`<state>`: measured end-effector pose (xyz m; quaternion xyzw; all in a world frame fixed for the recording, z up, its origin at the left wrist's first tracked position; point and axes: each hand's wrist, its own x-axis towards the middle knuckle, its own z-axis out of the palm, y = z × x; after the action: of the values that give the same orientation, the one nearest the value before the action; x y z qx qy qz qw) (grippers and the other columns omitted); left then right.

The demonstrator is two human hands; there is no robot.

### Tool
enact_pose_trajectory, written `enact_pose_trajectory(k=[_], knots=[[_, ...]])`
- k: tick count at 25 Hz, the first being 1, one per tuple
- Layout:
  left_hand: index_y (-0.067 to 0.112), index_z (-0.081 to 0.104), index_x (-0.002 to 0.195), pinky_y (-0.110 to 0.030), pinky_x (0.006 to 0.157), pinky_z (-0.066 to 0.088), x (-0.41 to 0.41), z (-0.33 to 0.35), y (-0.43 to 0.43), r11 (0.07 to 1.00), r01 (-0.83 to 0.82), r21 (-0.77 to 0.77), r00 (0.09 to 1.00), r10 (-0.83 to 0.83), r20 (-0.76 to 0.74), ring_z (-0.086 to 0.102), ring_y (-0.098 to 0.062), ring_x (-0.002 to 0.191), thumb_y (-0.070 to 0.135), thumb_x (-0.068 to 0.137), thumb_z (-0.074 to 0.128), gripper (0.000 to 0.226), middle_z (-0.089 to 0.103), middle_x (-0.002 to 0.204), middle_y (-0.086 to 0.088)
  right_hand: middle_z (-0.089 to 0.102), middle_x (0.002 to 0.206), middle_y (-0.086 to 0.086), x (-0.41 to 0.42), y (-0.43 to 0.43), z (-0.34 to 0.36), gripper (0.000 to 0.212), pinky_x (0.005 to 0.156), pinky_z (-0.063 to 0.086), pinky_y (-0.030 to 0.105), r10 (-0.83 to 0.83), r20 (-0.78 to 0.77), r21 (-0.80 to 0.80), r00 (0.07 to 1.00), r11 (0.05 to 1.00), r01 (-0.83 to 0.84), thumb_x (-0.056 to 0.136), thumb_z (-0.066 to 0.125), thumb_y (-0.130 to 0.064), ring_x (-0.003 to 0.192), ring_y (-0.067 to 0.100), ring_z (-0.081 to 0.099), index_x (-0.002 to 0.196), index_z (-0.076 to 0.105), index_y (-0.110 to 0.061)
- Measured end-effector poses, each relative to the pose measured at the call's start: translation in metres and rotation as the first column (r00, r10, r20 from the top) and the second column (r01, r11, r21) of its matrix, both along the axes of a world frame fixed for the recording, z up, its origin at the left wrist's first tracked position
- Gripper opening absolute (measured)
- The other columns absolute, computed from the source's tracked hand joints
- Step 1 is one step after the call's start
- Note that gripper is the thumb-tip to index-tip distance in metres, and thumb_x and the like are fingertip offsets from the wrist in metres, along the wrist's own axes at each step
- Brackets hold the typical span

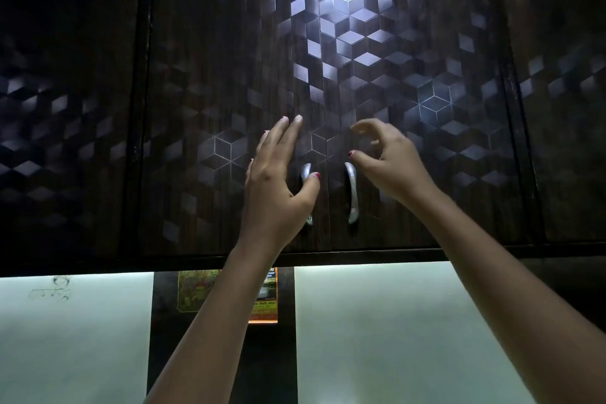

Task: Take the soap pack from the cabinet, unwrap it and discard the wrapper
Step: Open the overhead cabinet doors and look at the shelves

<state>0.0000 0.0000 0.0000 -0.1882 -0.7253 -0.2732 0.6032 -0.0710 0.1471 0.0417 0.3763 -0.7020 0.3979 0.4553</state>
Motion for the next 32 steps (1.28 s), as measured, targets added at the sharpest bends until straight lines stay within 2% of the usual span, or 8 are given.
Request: enact_pose_trajectory(k=[4,7,12,17,20,25,29,32], knots=[[0.031,0.027,0.139,-0.056,0.113,0.025,-0.002,-0.005,-0.006,1.0,-0.015,0.002,1.0,0.015,0.022,0.02,-0.016,0.142,0.027,0.076,0.051,0.067,0.026,0.152,0.006,0.047,0.126,0.014,-0.032,-0.024,-0.02,0.065,0.084,0.037,0.028,-0.035,0.401,-0.013,0.915,0.999,0.043,0.078,0.061,-0.017,0.111,0.023,0.048,0.135,0.029,-0.016],[0.033,0.026,0.139,-0.057,0.113,0.025,-0.003,-0.009,-0.008,1.0,-0.026,-0.01,0.997,0.027,0.067,0.019,-0.015,0.142,0.029,0.076,0.05,0.068,0.026,0.152,0.008,0.056,0.089,0.003,-0.05,-0.033,-0.028,0.067,0.085,0.049,0.037,0.211,0.543,-0.175,0.813,0.975,-0.136,0.077,0.062,-0.011,0.094,0.022,0.057,0.134,0.028,-0.016],[0.037,0.025,0.138,-0.057,0.112,0.025,-0.003,-0.019,-0.003,1.0,-0.007,-0.012,0.993,0.008,0.119,0.018,-0.014,0.142,0.031,0.076,0.051,0.067,0.025,0.151,0.011,0.049,0.073,0.002,-0.05,-0.041,-0.033,0.072,0.069,0.051,0.037,0.099,0.511,-0.072,0.854,0.995,-0.072,0.078,0.06,-0.01,0.073,0.019,0.055,0.134,0.017,-0.024],[0.043,0.024,0.136,-0.038,0.115,0.025,-0.017,-0.034,0.015,0.987,0.158,0.006,0.974,-0.156,0.163,0.018,0.003,0.138,0.033,0.078,0.051,0.065,0.025,0.145,0.024,0.042,0.062,-0.004,-0.008,-0.019,-0.053,0.056,0.045,0.039,0.007,0.159,0.266,-0.295,0.951,0.952,-0.077,0.079,0.058,-0.008,0.053,0.005,0.044,0.127,0.033,-0.024],[0.049,0.026,0.132,-0.019,0.109,0.024,-0.025,-0.034,0.052,0.9,0.43,0.073,0.871,-0.434,0.231,0.02,0.02,0.128,0.036,0.08,0.05,0.058,0.028,0.141,0.028,0.049,0.068,-0.009,0.03,0.023,-0.067,0.041,0.056,0.045,0.01,0.117,0.047,-0.478,0.992,0.875,-0.08,0.083,0.057,-0.021,0.058,0.0,0.048,0.12,0.044,-0.032],[0.044,0.027,0.136,-0.041,0.117,0.022,-0.035,-0.03,0.146,0.645,0.764,0.038,0.565,-0.696,0.444,0.024,-0.001,0.138,0.052,0.079,0.045,0.061,0.028,0.151,0.014,0.059,0.098,-0.007,0.065,0.129,-0.074,0.042,0.062,0.052,0.013,0.278,-0.046,-0.537,0.96,0.803,-0.258,0.078,0.048,-0.033,0.079,-0.002,0.063,0.119,0.048,-0.029],[0.048,0.021,0.136,-0.026,0.108,0.024,-0.037,-0.039,0.217,0.572,0.816,-0.087,0.535,-0.69,0.487,0.022,0.005,0.132,0.045,0.082,0.044,0.059,0.022,0.149,0.021,0.066,0.109,-0.001,0.084,0.212,-0.081,0.091,0.073,0.056,0.021,0.299,0.055,-0.444,0.953,0.862,-0.245,0.055,0.075,-0.054,0.093,0.01,0.067,0.131,0.042,-0.017],[0.045,0.018,0.138,-0.023,0.105,0.022,-0.047,-0.045,0.264,0.612,0.773,-0.169,0.617,-0.66,0.429,0.02,0.006,0.131,0.04,0.082,0.056,0.068,0.015,0.152,0.018,0.073,0.1,-0.006,0.092,0.266,-0.086,0.087,0.075,0.057,0.025,0.234,0.129,-0.478,0.964,0.866,-0.147,0.041,0.082,-0.053,0.093,0.012,0.068,0.118,0.054,-0.024]])
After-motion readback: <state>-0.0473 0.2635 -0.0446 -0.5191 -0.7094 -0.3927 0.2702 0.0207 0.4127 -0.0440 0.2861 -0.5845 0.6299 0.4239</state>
